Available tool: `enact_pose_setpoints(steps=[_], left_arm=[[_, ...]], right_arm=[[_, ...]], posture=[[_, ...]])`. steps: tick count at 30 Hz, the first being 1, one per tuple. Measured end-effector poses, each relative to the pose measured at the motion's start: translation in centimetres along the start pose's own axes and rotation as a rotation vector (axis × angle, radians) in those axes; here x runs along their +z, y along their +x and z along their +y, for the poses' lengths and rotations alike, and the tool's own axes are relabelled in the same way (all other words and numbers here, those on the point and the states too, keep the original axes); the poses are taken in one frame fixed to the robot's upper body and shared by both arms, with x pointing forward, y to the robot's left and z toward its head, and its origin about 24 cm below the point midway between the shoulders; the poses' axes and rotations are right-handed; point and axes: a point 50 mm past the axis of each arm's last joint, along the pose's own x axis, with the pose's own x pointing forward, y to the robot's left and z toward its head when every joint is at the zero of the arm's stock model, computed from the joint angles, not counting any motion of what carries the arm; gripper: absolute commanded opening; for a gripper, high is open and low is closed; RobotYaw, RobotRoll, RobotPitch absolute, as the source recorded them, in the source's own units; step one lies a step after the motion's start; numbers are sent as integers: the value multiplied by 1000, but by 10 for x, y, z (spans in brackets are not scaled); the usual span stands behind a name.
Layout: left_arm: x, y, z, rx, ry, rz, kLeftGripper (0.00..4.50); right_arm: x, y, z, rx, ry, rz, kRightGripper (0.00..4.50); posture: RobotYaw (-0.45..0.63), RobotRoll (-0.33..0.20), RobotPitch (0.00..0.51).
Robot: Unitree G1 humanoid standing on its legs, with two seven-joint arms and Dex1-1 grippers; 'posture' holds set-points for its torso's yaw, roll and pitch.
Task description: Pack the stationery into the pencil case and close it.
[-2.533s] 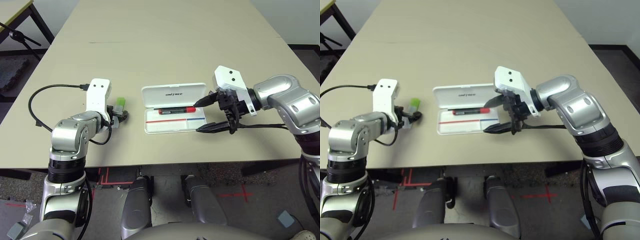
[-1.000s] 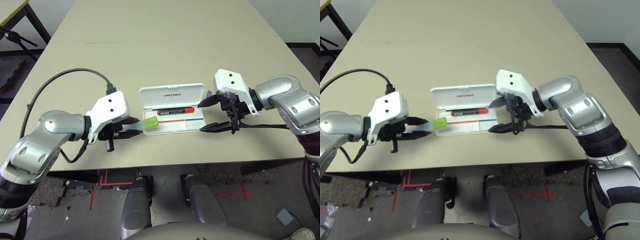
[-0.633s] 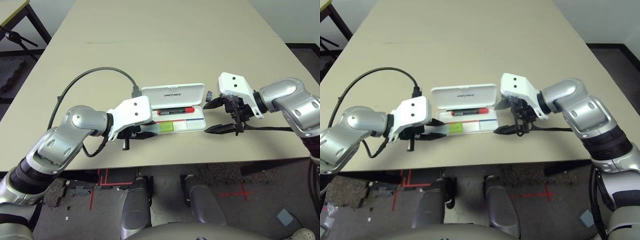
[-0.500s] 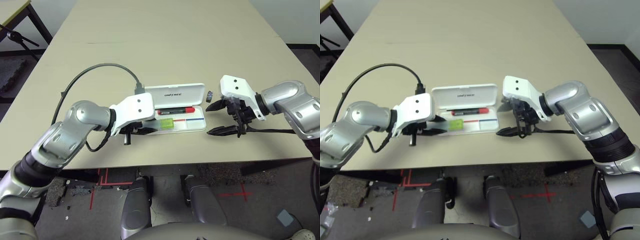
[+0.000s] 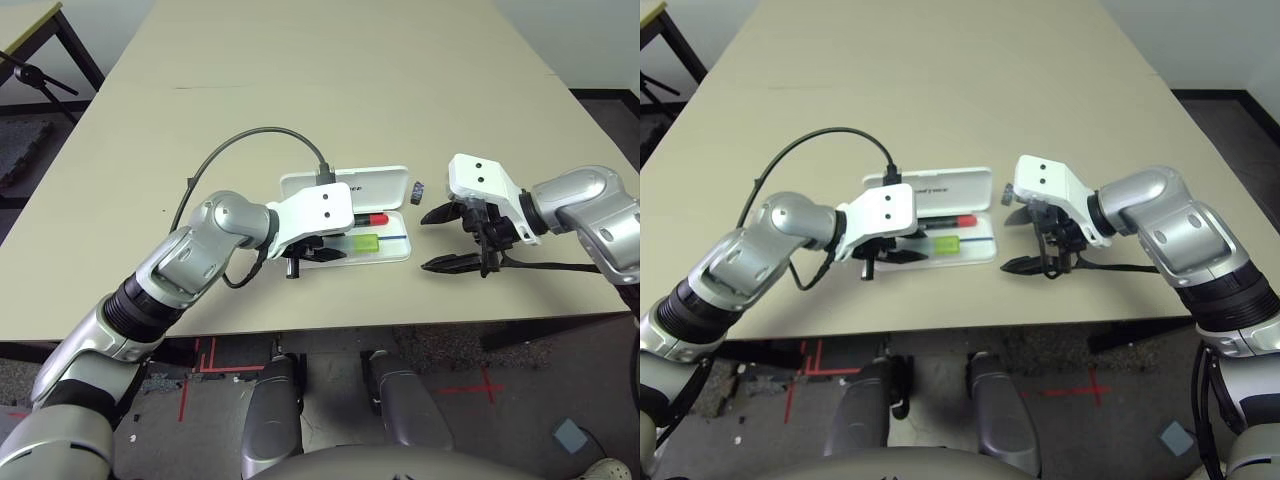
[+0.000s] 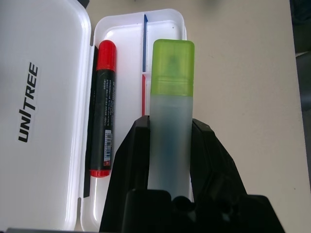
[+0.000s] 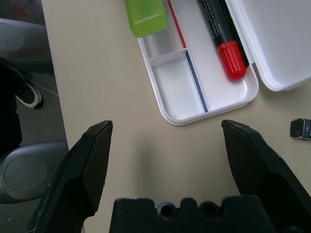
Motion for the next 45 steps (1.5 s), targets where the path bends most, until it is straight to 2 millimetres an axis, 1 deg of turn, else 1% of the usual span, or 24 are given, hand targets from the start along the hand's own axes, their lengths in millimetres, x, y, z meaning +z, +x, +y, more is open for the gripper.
enact_pose_setpoints(steps=[5,7,9,11,14,15,17,19,22,26,29,32,35,38,40,41,43,45], left_arm=[[-5,3,1,3,-17,22,1093],[-5,3,2,5,-16,24,1843],[-6,3,2,10,-11,30,2500],[-5,3,2,13,-9,33,3300],[-5,3,2,13,-10,28,4383],[-4,3,3,14,-12,21,4477],[-2,0,4,24,-18,-1,4477],[2,-8,8,42,-18,-34,4477],[8,-26,8,60,2,-76,4477],[4,-45,4,71,-17,-108,4477],[-1,-59,3,101,-37,-94,4477],[-3,-65,4,118,-52,-101,4477],[-7,-69,2,121,-70,-96,4477],[-10,-70,1,129,-82,-94,4477],[-11,-70,2,135,-83,-94,4477],[-11,-70,2,138,-82,-95,4477],[-11,-70,2,142,-82,-95,4477],[-10,-69,2,147,-81,-98,4477]], right_arm=[[0,0,0,-9,1,1,4500],[-1,0,0,-11,2,1,4500],[-1,0,0,-12,2,2,4500],[-1,0,-1,-14,2,4,4500],[-1,0,-1,-17,1,7,4500],[-1,0,-1,-17,1,7,4500],[-1,0,-1,-18,2,8,4500],[-2,0,-1,-19,4,8,4500],[-4,0,-2,-21,12,9,4500],[-9,-2,-4,-27,31,16,4500],[-13,-8,-3,-32,45,29,4500],[-15,-20,-3,-48,76,14,4500],[-15,-40,-8,-118,126,-17,4500],[-20,-60,-18,-236,202,-45,4500],[-20,-67,-29,-363,258,-80,4500],[-18,-69,-34,-414,282,-95,4500],[-17,-67,-39,-473,326,-122,4500],[-15,-57,-42,-503,377,-157,4500]], posture=[[-140,0,172],[-140,0,172],[-141,0,177],[-139,0,178],[-135,0,179],[-132,0,179],[-130,0,179],[-130,0,179],[-127,0,182],[-115,0,191],[-111,0,195],[-107,0,200],[-111,0,200],[-115,0,200],[-121,0,196],[-121,0,196],[-121,0,196],[-118,0,191]])
